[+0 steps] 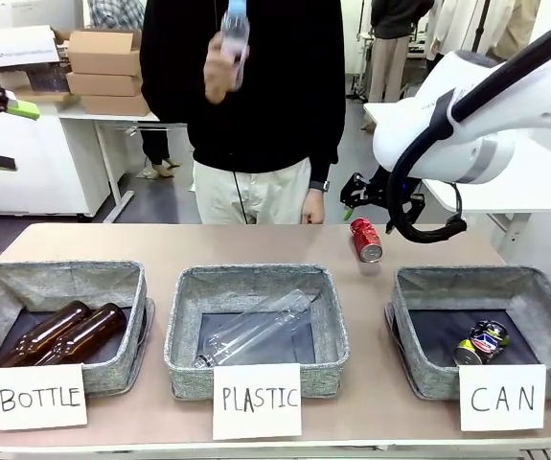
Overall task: Sort the can waste into the basket.
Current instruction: Pick up the can waste from the table and place it in the right Fabric basket.
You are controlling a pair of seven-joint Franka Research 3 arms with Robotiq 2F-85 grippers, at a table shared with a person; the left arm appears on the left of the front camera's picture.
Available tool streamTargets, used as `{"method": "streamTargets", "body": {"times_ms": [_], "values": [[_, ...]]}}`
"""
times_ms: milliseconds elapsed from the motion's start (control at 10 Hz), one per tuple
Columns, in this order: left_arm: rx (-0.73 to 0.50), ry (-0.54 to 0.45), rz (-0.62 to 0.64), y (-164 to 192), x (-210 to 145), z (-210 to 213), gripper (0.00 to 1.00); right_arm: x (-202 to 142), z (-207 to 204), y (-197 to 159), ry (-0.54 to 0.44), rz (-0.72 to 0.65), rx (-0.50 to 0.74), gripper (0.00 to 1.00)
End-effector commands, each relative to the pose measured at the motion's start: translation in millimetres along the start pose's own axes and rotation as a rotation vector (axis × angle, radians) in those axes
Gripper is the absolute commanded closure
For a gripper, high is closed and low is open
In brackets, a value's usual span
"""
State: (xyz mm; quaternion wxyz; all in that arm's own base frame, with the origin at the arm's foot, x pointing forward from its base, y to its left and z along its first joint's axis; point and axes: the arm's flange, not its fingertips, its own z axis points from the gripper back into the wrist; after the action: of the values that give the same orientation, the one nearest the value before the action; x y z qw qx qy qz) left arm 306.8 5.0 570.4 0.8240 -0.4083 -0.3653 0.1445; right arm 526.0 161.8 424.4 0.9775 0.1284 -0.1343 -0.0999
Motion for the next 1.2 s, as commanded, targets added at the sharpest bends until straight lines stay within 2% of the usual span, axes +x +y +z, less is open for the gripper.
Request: {"method": "streamTargets", "body": {"times_ms": [0, 200, 300, 500, 700, 900, 1100], "values": [[0.002, -0.003, -0.003, 3, -3, 2, 0.00, 29, -19, -3, 0.023, 0.079, -0.038, 0.00], [0.002, -0.003, -0.003, 3, -3, 2, 0.00, 50, -43, -10, 0.017, 0.205, -0.087, 0.00], [0.002, -0.003, -0.003, 3, -3, 2, 0.00, 59, -56, -14, 0.053, 0.259, -0.099, 0.00], [0.002, -0.003, -0.003, 3, -3, 2, 0.00, 71, -87, -17, 0.062, 0.348, -0.121, 0.00], [0.002, -0.003, -0.003, 3, -3, 2, 0.00, 82, -124, -23, 0.067, 0.336, -0.210, 0.00], [0.002, -0.003, -0.003, 3, -3, 2, 0.00, 85, -143, -25, 0.065, 0.314, -0.210, 0.00], [0.002, -0.003, -0.003, 3, -3, 2, 0.00, 85, -140, -25, 0.063, 0.303, -0.141, 0.00]]}}
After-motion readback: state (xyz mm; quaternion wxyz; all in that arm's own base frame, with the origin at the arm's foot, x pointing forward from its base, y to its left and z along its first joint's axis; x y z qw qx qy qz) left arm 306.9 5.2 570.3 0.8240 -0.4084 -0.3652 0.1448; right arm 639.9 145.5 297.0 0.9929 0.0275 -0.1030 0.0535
